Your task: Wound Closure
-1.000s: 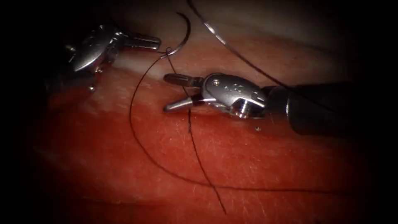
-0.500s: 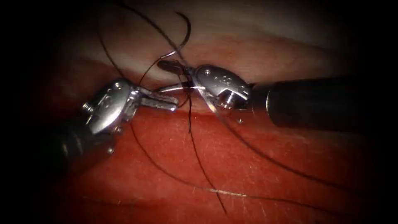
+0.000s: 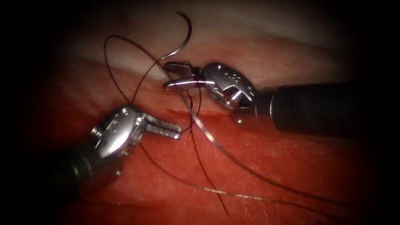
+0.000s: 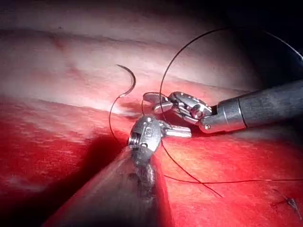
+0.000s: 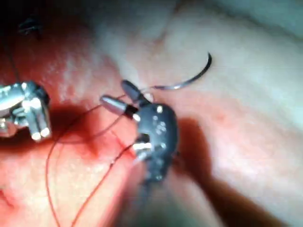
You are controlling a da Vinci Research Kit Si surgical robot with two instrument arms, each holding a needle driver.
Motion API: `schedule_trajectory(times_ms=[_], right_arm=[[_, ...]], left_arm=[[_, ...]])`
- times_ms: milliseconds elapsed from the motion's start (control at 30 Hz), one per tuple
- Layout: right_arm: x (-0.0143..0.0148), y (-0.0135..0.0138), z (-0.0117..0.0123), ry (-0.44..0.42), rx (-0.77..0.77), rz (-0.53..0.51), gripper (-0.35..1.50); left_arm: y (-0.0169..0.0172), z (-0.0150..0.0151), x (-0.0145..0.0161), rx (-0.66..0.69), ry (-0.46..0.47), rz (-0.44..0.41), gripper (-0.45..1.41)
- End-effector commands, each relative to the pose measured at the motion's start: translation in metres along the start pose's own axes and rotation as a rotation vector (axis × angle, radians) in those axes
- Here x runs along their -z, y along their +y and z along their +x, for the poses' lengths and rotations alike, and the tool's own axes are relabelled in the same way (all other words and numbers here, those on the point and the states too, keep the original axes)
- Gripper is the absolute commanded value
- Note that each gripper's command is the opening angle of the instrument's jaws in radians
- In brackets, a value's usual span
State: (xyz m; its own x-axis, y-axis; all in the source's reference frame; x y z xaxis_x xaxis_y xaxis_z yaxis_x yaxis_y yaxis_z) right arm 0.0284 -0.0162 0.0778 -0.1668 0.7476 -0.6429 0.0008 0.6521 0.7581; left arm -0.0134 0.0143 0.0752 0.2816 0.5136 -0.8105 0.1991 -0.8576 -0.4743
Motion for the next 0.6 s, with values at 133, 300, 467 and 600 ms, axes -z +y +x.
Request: schedule_trajectory(times_ms=[133, 300, 467, 600], right_arm=[[-0.0001, -0.0005, -0.0005, 0.015, -0.056, 0.099, 0.41], [0.0014, -0.0013, -0.0005, 0.042, -0.089, 0.186, 0.41], [0.0024, -0.0016, -0.0004, 0.039, -0.096, 0.304, 0.41], [0.0028, -0.0017, -0.0002, 0.035, -0.104, 0.312, 0.41]], left_arm=[[-0.0018, -0.003, 0.0003, 0.014, -0.003, 0.007, -0.45], [-0.0038, -0.0054, 0.0018, 0.018, -0.013, 0.013, -0.45], [-0.0048, -0.0067, 0.0028, 0.024, -0.042, -0.006, -0.45], [-0.0052, -0.0074, 0.0031, 0.025, -0.071, -0.032, -0.45]])
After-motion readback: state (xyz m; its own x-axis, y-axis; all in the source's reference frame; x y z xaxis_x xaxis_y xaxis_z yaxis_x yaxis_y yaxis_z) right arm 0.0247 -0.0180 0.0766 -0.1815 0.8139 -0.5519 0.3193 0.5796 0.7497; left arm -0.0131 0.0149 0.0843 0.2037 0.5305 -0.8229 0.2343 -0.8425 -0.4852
